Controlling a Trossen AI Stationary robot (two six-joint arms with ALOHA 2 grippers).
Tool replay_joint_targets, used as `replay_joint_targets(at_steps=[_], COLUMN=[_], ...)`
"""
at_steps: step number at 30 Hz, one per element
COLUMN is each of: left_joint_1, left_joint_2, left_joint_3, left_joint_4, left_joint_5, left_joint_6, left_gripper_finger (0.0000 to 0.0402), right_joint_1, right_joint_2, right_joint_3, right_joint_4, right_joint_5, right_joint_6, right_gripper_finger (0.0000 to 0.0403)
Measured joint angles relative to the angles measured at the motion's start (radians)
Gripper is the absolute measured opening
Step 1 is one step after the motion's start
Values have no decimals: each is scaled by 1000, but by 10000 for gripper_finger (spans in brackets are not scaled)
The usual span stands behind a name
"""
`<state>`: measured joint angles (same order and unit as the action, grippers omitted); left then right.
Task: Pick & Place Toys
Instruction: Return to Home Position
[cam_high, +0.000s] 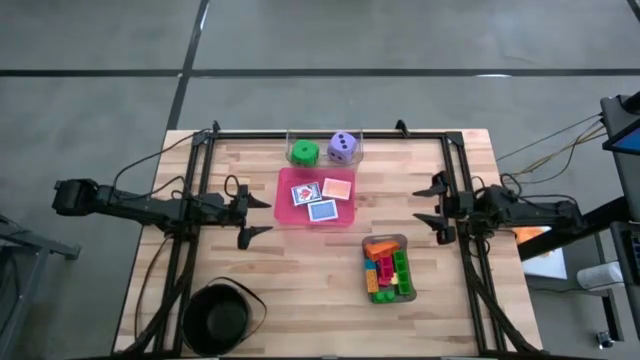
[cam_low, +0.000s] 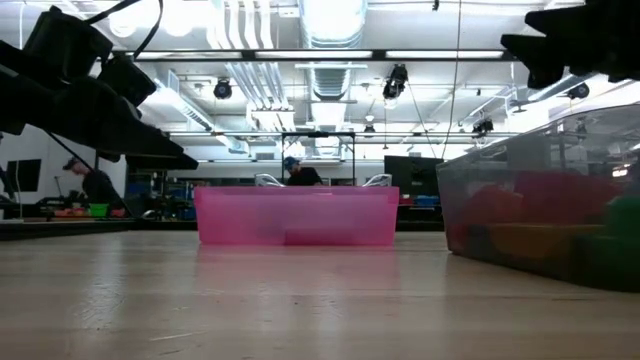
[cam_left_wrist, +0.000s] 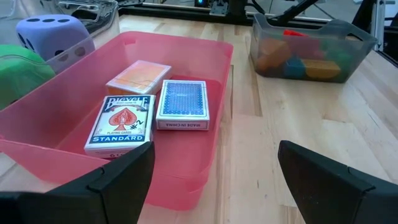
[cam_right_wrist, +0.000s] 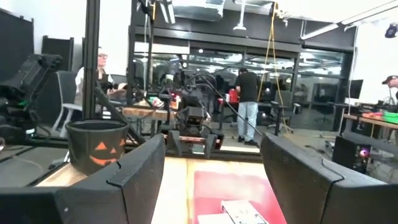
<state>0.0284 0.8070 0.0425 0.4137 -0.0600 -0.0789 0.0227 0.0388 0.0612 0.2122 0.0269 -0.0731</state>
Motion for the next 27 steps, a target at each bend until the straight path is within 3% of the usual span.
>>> replay_joint_targets(at_steps=[16, 27], left_joint_1=[0, -1], left_joint_2=[0, 0], left_joint_3=[0, 0], left_joint_4=[1, 16], left_joint_5=[0, 0], left_joint_6=[0, -12], left_gripper_finger=[342, 342], right_joint_1=[-1, -2], right_joint_2=[-37, 7], right_joint_3=[-54, -53], right_joint_4=[-196, -199], right_joint_5=[40, 59], right_joint_6=[21, 21], right_gripper_finger=[260, 260])
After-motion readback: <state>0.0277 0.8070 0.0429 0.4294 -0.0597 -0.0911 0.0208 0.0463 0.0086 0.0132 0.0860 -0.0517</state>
